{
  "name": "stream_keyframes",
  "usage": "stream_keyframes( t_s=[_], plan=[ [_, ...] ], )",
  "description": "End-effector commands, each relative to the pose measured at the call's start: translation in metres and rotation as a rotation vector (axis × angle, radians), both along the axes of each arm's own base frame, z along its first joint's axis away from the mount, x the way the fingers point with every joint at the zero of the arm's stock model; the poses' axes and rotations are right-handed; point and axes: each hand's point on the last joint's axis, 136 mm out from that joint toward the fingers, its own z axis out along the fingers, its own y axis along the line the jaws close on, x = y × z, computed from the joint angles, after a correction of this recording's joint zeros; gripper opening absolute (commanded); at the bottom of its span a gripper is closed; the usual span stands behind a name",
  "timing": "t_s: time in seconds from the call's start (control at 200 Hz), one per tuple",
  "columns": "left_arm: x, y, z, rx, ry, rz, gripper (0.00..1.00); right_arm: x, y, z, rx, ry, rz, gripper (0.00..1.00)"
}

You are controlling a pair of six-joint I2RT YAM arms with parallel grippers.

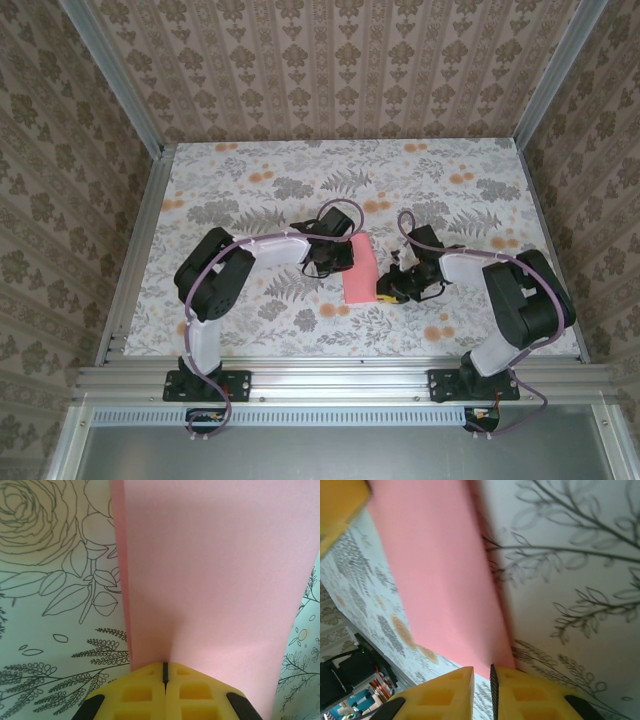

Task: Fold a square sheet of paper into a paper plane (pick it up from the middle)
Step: Fold the square sheet of paper in half at the center of the table.

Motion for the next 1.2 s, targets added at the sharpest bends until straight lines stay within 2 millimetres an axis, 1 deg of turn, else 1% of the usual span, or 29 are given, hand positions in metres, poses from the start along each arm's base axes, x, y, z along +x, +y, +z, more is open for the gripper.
stream_keyframes(
  t_s=[0.0, 0.075, 0.165, 0.235, 0.31, 0.36, 0.44, 0.56, 0.67, 0.745, 0.825, 0.88, 0.92, 0.975, 1.0, 1.13, 1.2],
  plan=[
    [-0.013, 0.013, -0.021, 0.090, 0.051, -0.025, 0.00, -0.017, -0.010, -0.023, -0.069, 0.075, 0.010, 0.19],
    [-0.013, 0.013, -0.022, 0.092, 0.050, -0.027, 0.00, -0.016, -0.013, -0.024, -0.091, 0.075, 0.007, 0.19],
    [-0.013, 0.013, -0.021, 0.092, 0.050, -0.028, 0.00, -0.005, -0.009, -0.007, -0.078, 0.029, 0.005, 0.19],
    [-0.014, 0.014, -0.022, 0.095, 0.052, -0.030, 0.00, 0.012, -0.007, 0.012, -0.070, -0.034, -0.004, 0.19],
    [-0.014, 0.015, -0.023, 0.097, 0.053, -0.029, 0.00, 0.037, -0.004, 0.033, -0.047, -0.109, -0.025, 0.19],
    [-0.014, 0.015, -0.022, 0.097, 0.053, -0.029, 0.00, 0.053, -0.002, 0.042, -0.034, -0.144, -0.037, 0.19],
    [-0.014, 0.015, -0.023, 0.098, 0.054, -0.030, 0.00, 0.077, 0.002, 0.048, -0.018, -0.184, -0.044, 0.19],
    [-0.014, 0.014, -0.022, 0.095, 0.054, -0.029, 0.00, 0.100, 0.007, 0.037, -0.004, -0.176, -0.046, 0.18],
    [-0.014, 0.015, -0.022, 0.098, 0.054, -0.031, 0.00, 0.107, 0.009, 0.020, -0.005, -0.143, -0.041, 0.18],
    [-0.014, 0.016, -0.023, 0.101, 0.056, -0.029, 0.00, 0.104, 0.006, 0.006, -0.034, -0.114, -0.036, 0.18],
    [-0.016, 0.015, -0.025, 0.102, 0.062, -0.032, 0.00, 0.101, -0.001, -0.011, -0.082, -0.082, -0.037, 0.18],
    [-0.016, 0.015, -0.025, 0.101, 0.061, -0.034, 0.00, 0.098, -0.006, -0.020, -0.111, -0.062, -0.035, 0.18],
    [-0.015, 0.015, -0.025, 0.102, 0.062, -0.034, 0.00, 0.097, -0.007, -0.021, -0.114, -0.055, -0.033, 0.18],
    [-0.016, 0.016, -0.026, 0.106, 0.063, -0.035, 0.00, 0.099, -0.006, -0.015, -0.104, -0.062, -0.034, 0.18],
    [-0.016, 0.017, -0.026, 0.109, 0.065, -0.035, 0.00, 0.100, -0.005, -0.010, -0.093, -0.072, -0.034, 0.18],
    [-0.017, 0.017, -0.028, 0.113, 0.067, -0.034, 0.00, 0.114, 0.006, 0.028, -0.021, -0.145, -0.033, 0.19],
    [-0.016, 0.016, -0.028, 0.111, 0.068, -0.037, 0.00, 0.122, 0.012, 0.044, 0.015, -0.177, -0.028, 0.19]
  ],
)
